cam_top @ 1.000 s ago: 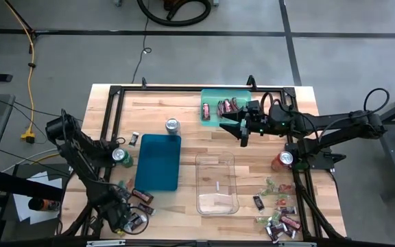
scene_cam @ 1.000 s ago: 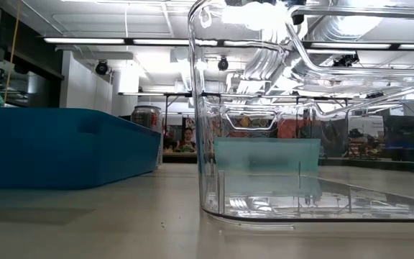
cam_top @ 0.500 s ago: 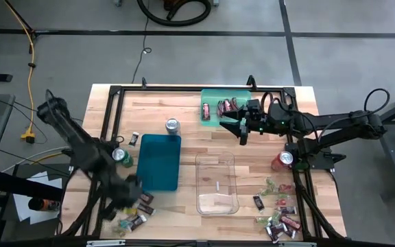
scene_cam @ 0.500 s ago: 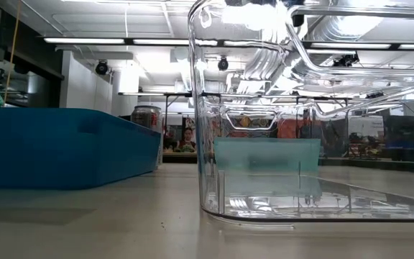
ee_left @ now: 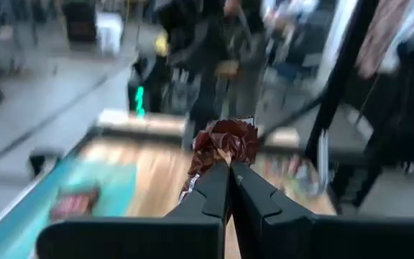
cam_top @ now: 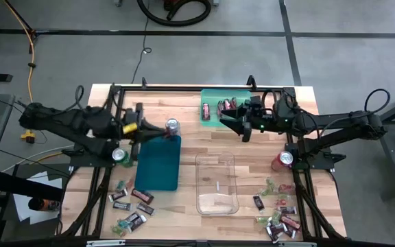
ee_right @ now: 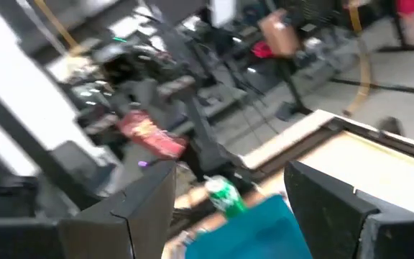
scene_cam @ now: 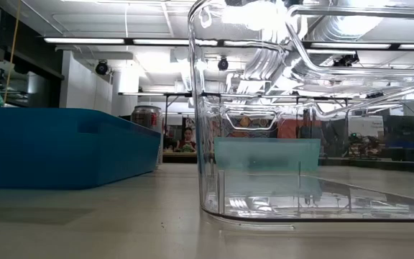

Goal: Sort candy
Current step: Put the chocolate peanut bar into the green bin

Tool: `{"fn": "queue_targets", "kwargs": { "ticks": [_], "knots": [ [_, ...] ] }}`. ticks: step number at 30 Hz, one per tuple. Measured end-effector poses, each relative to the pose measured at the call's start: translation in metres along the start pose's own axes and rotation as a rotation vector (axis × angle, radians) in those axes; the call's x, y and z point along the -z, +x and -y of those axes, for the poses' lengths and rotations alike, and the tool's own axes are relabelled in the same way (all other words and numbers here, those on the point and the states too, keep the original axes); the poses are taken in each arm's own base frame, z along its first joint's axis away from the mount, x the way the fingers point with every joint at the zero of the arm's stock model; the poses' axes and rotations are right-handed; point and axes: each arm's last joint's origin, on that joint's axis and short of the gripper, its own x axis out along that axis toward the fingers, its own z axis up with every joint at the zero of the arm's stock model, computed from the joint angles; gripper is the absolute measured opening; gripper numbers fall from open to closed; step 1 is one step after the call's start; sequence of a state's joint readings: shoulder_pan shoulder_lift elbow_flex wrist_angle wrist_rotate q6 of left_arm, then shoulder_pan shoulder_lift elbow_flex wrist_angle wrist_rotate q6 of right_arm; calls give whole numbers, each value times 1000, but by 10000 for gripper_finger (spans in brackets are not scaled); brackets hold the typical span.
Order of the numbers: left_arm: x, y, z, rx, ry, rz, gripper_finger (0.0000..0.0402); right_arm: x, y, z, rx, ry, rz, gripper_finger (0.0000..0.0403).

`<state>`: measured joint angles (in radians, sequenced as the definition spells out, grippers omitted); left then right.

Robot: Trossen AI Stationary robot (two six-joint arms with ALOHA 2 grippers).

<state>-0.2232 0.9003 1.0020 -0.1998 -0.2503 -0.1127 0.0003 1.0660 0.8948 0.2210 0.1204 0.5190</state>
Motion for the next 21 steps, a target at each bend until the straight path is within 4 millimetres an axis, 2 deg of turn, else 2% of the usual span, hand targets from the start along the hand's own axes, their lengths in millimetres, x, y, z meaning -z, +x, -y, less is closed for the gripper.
{"fn": "queue_targets", "kwargs": {
  "ticks": [3, 8, 11, 21],
  "knots": [
    [19, 17, -10, 73, -43, 73, 0, -2, 0, -3, -45, -16, 12, 254],
    [76, 43, -26, 23, -161, 99, 0, 5, -1, -11, -84, -176, -26, 254],
    [81, 46, -33, 27, -218, 211, 0, 9, -2, -14, -95, -234, -47, 254],
    [88, 53, -37, 45, -227, 177, 0, 15, -3, -16, -27, -316, -68, 254]
  ]
}}
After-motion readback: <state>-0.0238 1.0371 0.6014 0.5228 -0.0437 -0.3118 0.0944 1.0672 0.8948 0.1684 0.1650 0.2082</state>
